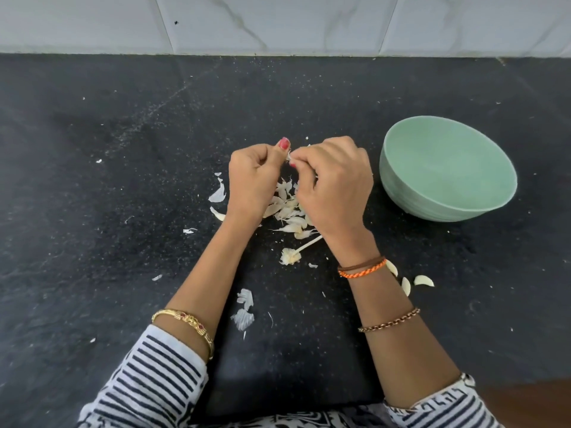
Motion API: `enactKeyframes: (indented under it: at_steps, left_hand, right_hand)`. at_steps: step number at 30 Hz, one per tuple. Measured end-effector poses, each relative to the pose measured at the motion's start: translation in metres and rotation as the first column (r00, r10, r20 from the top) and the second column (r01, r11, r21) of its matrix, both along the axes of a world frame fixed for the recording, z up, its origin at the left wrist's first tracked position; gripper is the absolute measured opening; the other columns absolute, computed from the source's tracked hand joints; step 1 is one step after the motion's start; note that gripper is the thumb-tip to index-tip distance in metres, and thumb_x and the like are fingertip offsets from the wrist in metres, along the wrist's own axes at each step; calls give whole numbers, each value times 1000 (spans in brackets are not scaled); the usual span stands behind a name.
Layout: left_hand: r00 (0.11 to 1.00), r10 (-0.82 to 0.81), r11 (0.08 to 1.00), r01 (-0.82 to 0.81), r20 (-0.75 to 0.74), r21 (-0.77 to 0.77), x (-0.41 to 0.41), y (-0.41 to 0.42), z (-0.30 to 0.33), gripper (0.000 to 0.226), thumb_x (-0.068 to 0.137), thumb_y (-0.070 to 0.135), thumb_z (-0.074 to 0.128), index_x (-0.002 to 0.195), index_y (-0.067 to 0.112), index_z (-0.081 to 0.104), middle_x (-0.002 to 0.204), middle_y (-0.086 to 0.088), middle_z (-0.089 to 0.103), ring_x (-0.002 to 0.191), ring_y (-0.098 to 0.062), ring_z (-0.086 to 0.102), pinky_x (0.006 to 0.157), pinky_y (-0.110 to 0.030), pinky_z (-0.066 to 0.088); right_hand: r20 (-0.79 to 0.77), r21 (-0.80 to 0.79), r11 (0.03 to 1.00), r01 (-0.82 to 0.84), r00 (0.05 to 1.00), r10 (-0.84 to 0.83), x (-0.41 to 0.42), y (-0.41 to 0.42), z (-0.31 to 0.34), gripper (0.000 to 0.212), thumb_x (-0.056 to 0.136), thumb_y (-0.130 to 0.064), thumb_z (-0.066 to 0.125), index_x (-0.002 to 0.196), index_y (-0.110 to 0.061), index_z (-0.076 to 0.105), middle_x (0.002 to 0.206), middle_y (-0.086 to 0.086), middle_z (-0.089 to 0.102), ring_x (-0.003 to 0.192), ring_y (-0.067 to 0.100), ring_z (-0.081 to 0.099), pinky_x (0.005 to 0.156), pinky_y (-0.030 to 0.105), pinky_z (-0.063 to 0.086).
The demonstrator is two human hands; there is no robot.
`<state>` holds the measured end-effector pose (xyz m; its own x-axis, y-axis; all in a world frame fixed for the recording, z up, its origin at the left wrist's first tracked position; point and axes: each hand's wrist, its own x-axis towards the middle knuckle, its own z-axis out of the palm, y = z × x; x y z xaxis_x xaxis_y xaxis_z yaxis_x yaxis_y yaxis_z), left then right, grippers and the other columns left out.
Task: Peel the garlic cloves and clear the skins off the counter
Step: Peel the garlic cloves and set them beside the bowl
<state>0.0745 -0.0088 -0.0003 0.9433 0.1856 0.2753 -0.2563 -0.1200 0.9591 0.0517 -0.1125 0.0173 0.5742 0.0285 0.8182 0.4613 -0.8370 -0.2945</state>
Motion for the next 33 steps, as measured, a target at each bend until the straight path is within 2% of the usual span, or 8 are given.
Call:
enactKeyframes:
  at_steps: [3,6,9,11,15,23,30,33]
  left_hand:
    - [1000,25,1000,-25,-3,-1,-4,-3,1,57,86,35,52,57,-13,49,52,-27,43,53,-20,33,49,-36,29]
    - [999,-18,993,15,-27,-114,-9,-10,7,48,92,25,51,48,8,40,44,5,33,46,-4,25,45,-19,24]
    - [999,-37,976,32,-22,-215,-9,-11,6,48,89,28,52,52,-2,47,53,-6,38,51,-10,27,47,-20,24]
    - [1000,30,984,-29,2,-177,-9,-11,5,53,86,34,54,55,-8,48,56,-12,39,52,-16,29,49,-25,29]
    - [979,196,977,-200,56,73,-9,-6,3,35,84,38,54,56,18,51,51,-1,48,51,-11,41,54,-29,37]
    - [989,146,985,-146,3,87,-7,-5,3,35,81,39,55,50,25,48,47,5,42,48,-9,37,55,-31,38]
    - [980,198,969,-200,28,148,-10,-8,4,46,88,30,61,47,30,40,37,16,43,42,-1,39,54,-27,37]
    - [988,137,984,-143,70,102,-11,-9,5,44,87,35,54,48,20,41,44,10,38,46,-6,34,52,-30,35]
  right_hand:
    - [-196,219,975,-23,978,68,-3,0,3,14,79,-11,62,71,-18,70,67,-9,67,71,11,59,66,24,38]
    - [-497,593,805,1,788,365,-8,-4,18,19,83,-5,64,74,-21,69,68,-11,65,66,-3,61,69,14,49]
    - [-515,756,653,54,665,541,-7,-7,27,21,85,-2,62,73,-18,68,66,-7,65,63,-8,60,64,6,45]
    - [-511,660,751,18,743,432,-6,-7,24,17,83,-6,65,74,-19,70,67,-12,65,64,-5,61,67,12,49]
    - [-369,409,912,-14,912,179,-9,5,13,9,79,-18,65,79,-17,74,72,-14,67,70,5,64,71,30,53]
    - [-390,687,726,26,857,338,-4,-1,8,13,70,-4,73,73,-16,71,63,-11,66,62,2,64,67,19,53]
    - [-192,492,865,-100,956,220,-8,5,7,28,71,-8,69,98,-12,70,64,-11,68,60,10,64,63,32,54]
    - [-243,599,799,-51,939,242,-4,1,7,28,72,-5,69,99,-12,69,66,-11,67,60,11,65,65,27,54]
